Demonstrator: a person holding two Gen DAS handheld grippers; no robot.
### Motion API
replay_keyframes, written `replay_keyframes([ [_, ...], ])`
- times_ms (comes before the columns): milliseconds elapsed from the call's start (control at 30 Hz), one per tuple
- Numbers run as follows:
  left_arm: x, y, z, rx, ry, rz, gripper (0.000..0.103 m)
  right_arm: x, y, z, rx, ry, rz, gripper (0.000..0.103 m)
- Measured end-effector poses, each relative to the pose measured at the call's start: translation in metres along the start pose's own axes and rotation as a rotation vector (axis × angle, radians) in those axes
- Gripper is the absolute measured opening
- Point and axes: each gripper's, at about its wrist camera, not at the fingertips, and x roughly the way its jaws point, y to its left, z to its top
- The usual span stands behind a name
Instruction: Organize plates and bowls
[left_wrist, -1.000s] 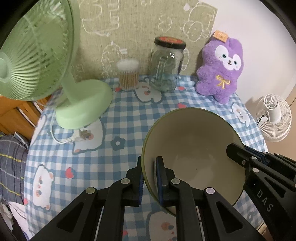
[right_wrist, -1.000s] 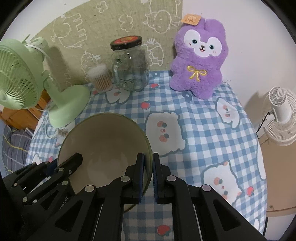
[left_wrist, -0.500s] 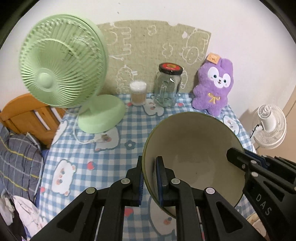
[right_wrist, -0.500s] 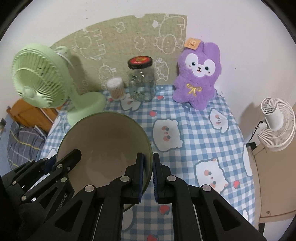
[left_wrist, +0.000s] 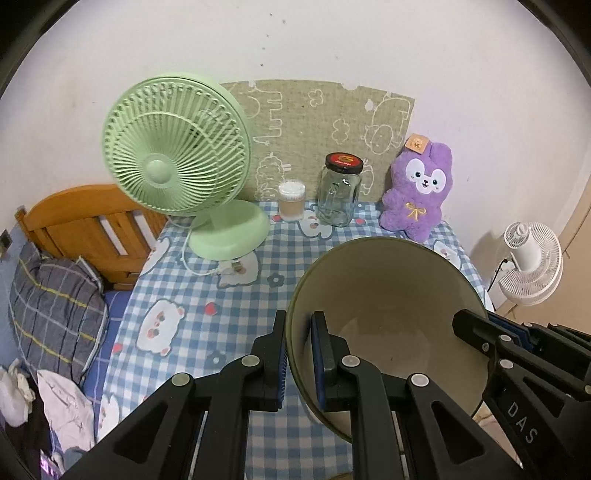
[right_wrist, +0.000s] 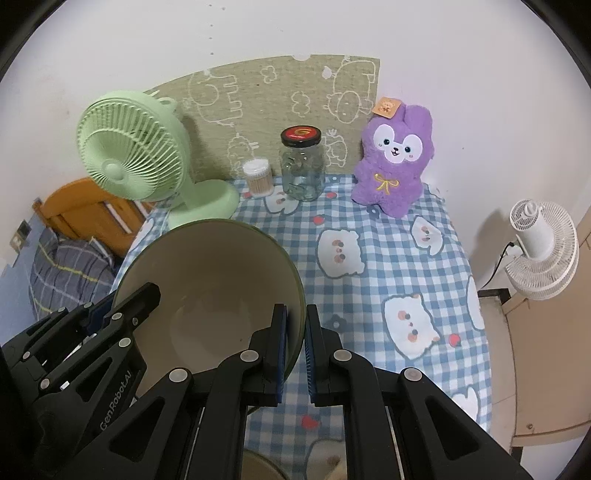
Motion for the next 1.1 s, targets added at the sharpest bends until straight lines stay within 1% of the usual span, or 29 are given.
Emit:
replay_keyframes([
  [133,-0.017,0.001,-0.009,-0.021,0.003,0.008,0.009,-0.017,0.003,-0.010,-0.014,0.004,0.010,0.011],
  [433,-0.038,-0.003,-0.035,-0.041,0.036,0.044,0.009,-0.033,0.005,-0.037,-0.018,0.045,0.026,0.011],
  [533,-0.042,-0.003,-0.045,-0.058,0.057,0.047,0.009,-0.036,0.005,-0.045,-0.025,0.059,0.030,0.011],
  [700,-0.047,-0.005,-0.059,-0.081,0.068,0.051,0.009,-0.040,0.006,-0.059,-0.039,0.070,0.031,0.011],
  [833,-0.051,-0.008,-0.070,-0.071,0.067,0.074,0.009,-0.041,0.008,-0.070,-0.057,0.074,0.028,0.012],
  [967,-0.048,-0.006,-0.080,-0.083,0.091,0.077,0.009,-0.037,0.007,-0.080,-0.060,0.098,0.035,0.012],
  [1100,-0.047,-0.008,-0.091,-0.075,0.114,0.101,0.010,-0.032,0.007,-0.088,-0.065,0.122,0.053,0.012],
])
